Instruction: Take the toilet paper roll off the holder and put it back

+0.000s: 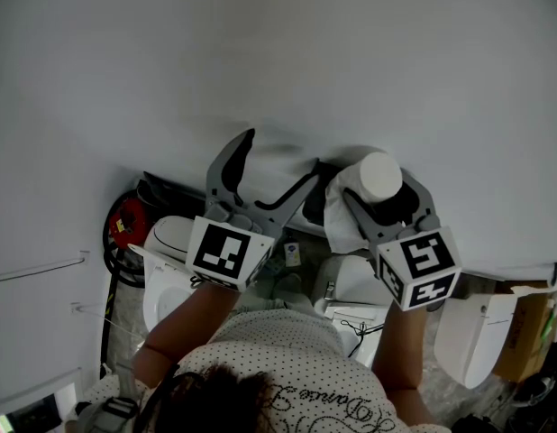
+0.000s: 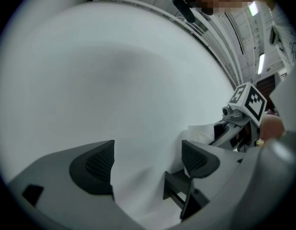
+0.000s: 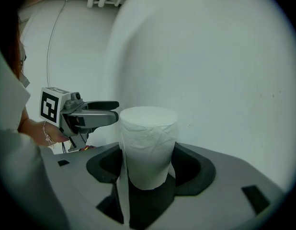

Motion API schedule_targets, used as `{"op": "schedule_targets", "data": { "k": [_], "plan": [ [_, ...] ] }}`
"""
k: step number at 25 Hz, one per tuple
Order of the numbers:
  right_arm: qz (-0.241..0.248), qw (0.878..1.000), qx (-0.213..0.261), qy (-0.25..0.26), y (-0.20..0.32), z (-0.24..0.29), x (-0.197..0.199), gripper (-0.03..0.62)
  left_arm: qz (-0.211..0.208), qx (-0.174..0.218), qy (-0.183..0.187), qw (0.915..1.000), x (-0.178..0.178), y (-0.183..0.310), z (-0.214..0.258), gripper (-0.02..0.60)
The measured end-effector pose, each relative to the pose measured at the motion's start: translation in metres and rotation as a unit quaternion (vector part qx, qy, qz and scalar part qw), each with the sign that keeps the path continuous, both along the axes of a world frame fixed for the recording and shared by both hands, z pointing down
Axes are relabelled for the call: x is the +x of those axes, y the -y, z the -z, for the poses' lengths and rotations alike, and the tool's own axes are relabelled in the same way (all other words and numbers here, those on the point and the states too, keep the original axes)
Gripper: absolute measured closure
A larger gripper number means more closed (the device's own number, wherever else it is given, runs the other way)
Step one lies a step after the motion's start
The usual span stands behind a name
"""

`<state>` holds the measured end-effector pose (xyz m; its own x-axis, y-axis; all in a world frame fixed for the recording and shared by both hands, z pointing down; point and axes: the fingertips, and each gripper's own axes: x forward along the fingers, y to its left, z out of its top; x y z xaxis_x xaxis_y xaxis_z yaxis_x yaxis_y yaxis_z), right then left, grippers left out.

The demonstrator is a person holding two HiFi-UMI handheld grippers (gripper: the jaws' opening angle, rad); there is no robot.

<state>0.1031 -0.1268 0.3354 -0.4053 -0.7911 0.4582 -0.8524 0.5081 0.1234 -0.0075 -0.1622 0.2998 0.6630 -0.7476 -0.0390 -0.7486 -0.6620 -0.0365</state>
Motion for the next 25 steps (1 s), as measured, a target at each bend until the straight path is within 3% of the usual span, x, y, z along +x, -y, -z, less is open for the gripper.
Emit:
{"op": "schedule_targets", "data": {
  "k": [15,20,25],
  "plan": [
    [0.012,1.000,-0.012,0.021,-0.006,-0.012,-0.001,0.289,-0.007,-0.004,-0.005,1.0000,0.008,0.002,0.006,0.158],
    [0.020,0.999,-0.014,0.023,-0.006,-0.013,-0.005,0.261,-0.006,0.001,-0.003,1.0000,0.007,0.003,0.007,0.158],
    [0.029,0.998,-0.015,0.055,-0.006,-0.009,-0.006,0.221,-0.008,0.002,-0.002,1.0000,0.008,0.004,0.009,0.158]
  ]
}}
